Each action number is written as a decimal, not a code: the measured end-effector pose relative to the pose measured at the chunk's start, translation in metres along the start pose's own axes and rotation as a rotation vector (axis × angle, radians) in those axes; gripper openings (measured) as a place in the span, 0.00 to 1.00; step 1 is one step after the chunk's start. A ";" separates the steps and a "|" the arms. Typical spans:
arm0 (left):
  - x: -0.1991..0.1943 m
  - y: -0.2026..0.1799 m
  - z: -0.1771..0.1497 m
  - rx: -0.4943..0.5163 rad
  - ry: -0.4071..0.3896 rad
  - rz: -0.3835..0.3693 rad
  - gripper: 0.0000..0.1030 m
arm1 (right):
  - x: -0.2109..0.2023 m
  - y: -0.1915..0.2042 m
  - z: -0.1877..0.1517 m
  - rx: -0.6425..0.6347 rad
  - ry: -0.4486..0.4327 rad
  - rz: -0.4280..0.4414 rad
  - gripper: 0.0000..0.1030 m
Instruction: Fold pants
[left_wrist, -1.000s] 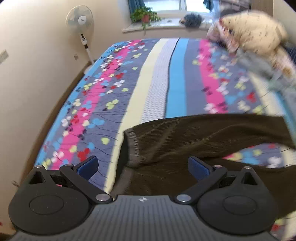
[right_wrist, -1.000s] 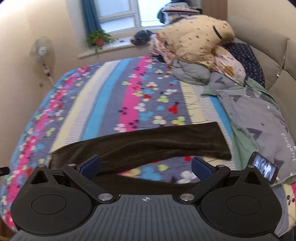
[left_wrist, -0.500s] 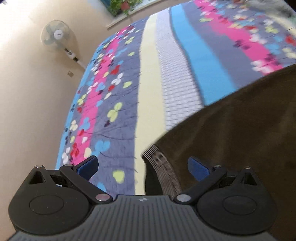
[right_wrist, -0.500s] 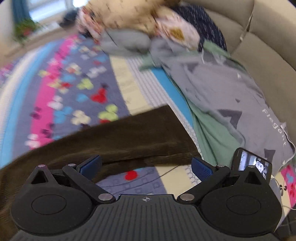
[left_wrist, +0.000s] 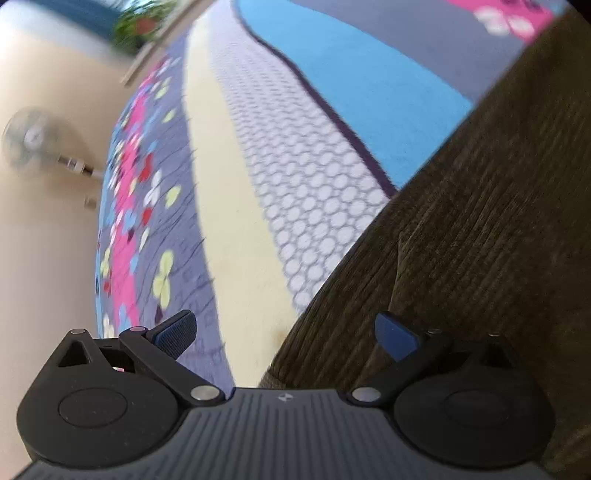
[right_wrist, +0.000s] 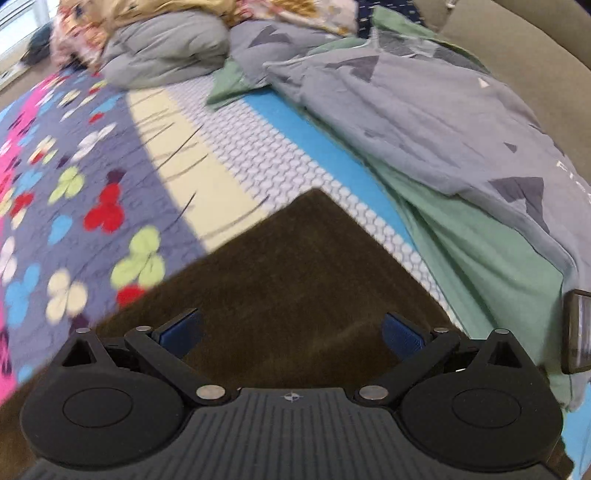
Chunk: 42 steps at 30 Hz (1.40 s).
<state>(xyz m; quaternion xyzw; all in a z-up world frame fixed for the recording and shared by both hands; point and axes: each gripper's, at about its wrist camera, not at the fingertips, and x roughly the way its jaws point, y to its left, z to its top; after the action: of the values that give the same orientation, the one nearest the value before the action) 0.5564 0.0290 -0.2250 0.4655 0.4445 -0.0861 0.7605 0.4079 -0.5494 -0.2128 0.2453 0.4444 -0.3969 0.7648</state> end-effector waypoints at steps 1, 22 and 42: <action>0.005 -0.008 0.003 0.023 -0.003 0.017 1.00 | 0.007 0.004 0.006 0.014 0.011 0.017 0.99; -0.039 -0.016 -0.013 -0.155 -0.185 -0.101 0.00 | 0.017 0.068 0.008 -0.081 0.015 0.091 0.03; -0.247 -0.030 -0.215 -1.379 -0.097 -0.393 1.00 | -0.125 -0.094 -0.112 -0.167 0.147 0.397 0.03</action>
<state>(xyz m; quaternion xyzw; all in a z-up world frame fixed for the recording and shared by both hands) 0.2660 0.1117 -0.0936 -0.2138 0.4390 0.0582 0.8708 0.2395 -0.4725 -0.1599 0.2919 0.4733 -0.1813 0.8111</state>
